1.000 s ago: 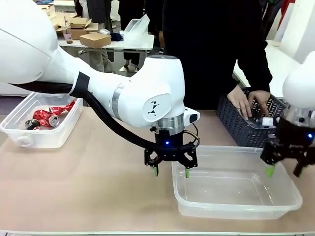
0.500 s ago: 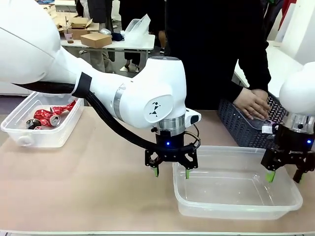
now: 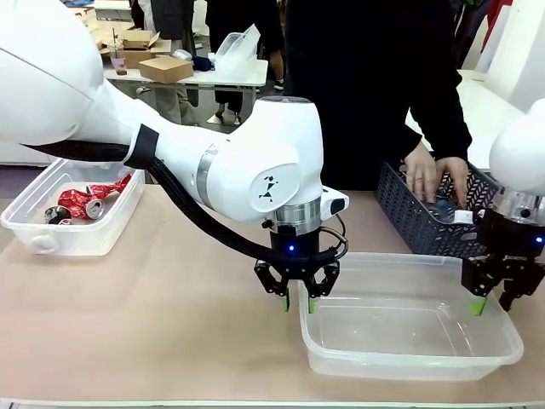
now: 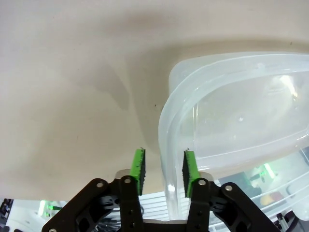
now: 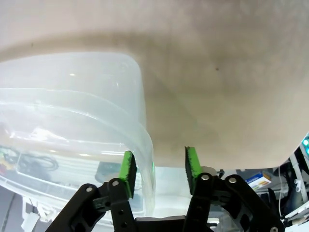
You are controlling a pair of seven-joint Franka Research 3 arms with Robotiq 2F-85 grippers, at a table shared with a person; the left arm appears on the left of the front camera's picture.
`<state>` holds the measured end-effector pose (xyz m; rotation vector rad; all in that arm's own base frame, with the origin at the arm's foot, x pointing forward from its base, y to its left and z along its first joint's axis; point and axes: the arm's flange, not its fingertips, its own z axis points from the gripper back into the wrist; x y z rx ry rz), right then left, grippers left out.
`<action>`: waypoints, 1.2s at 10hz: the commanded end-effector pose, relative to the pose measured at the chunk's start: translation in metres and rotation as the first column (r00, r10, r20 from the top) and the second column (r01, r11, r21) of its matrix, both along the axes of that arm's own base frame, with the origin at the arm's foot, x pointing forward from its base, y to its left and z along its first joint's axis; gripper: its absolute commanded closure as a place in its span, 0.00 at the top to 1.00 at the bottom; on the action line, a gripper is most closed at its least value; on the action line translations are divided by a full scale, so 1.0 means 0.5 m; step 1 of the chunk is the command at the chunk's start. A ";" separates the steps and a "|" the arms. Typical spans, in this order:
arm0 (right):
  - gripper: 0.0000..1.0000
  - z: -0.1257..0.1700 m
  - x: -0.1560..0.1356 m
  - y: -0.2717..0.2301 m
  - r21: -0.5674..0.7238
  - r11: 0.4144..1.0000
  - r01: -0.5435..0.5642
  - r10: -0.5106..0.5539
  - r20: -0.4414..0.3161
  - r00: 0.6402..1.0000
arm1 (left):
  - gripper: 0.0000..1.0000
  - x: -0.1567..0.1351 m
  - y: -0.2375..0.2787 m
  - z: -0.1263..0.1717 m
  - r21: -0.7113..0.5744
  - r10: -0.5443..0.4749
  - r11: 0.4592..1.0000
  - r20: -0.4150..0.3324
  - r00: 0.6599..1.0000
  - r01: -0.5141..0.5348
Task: Sort the waste into each basket.
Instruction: Pick up the Organizing box on the right side of the table and lift it.
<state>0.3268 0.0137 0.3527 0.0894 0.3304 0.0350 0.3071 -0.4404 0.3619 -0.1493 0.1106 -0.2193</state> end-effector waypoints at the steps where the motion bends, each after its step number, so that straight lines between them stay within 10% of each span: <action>1: 0.00 -0.059 -0.097 -0.003 0.012 0.999 -0.038 0.038 0.009 0.999 | 0.00 -0.003 0.003 0.004 -0.002 -0.001 1.000 0.023 1.000 0.001; 8: 0.00 -0.025 -0.094 0.001 -0.027 1.000 0.007 -0.006 0.025 1.000 | 0.00 0.004 0.013 0.015 -0.010 0.022 1.000 0.033 0.999 -0.021; 12: 0.00 0.124 -0.061 0.049 -0.013 1.000 -0.006 0.005 -0.031 1.000 | 0.00 -0.005 0.142 0.178 -0.084 0.112 0.990 -0.063 0.992 -0.117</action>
